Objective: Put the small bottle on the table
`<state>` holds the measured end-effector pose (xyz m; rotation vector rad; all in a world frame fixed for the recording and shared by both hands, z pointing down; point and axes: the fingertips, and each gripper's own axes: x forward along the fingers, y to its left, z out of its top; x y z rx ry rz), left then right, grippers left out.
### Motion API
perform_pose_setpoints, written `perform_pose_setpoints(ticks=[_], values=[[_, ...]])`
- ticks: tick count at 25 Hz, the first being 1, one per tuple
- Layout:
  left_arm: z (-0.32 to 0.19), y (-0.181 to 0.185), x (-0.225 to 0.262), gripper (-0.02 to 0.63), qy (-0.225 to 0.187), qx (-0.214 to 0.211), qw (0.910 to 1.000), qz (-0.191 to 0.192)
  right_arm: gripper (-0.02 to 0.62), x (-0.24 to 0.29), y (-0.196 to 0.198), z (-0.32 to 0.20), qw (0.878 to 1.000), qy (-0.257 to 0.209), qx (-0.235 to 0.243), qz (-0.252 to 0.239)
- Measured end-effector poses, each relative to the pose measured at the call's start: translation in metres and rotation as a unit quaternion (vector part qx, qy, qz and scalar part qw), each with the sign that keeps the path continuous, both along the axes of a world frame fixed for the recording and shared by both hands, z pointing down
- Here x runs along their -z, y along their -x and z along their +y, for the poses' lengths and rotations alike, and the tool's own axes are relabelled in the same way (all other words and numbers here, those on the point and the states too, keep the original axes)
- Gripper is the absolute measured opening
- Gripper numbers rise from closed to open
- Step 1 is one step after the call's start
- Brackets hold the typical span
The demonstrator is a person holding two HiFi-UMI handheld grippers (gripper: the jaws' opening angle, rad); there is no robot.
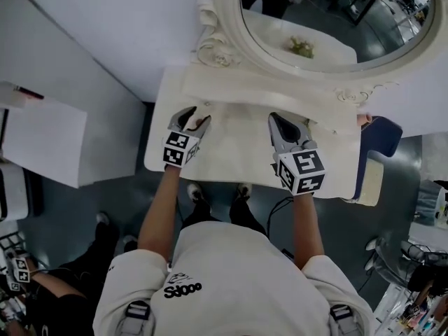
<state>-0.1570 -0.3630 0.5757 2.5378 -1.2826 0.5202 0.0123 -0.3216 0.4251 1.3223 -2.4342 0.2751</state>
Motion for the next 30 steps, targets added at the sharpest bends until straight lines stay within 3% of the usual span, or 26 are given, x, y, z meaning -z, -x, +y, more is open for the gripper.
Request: perform_pose_setpoints(ticks=[2,4,7,14,25,30], values=[[0.001,0.010,0.020,0.191,-0.017,0.016,0.9997,0.006,0.002,0.007,0.005,-0.004,1.000,-0.009,0.012,0.000],[-0.001,0.023,0.039,0.101,-0.033,0.039,0.9987,0.010,0.002,0.015,0.012,-0.011,0.999,-0.022,0.028,0.000],[0.002,0.034,0.065,0.016,-0.046,0.047,0.9978,0.012,0.002,0.025,0.020,-0.016,0.998,-0.035,0.043,0.000],[0.004,0.046,0.147,0.017,-0.110,0.045,0.9928,0.007,0.002,0.058,0.042,-0.031,0.994,-0.075,0.081,-0.003],[0.011,0.047,0.267,0.017,-0.227,0.040,0.9730,-0.004,0.002,0.117,0.071,-0.043,0.981,-0.152,0.124,0.005],[0.020,0.044,0.299,0.017,-0.263,0.028,0.9639,-0.030,0.002,0.143,0.085,-0.043,0.973,-0.182,0.139,0.001]])
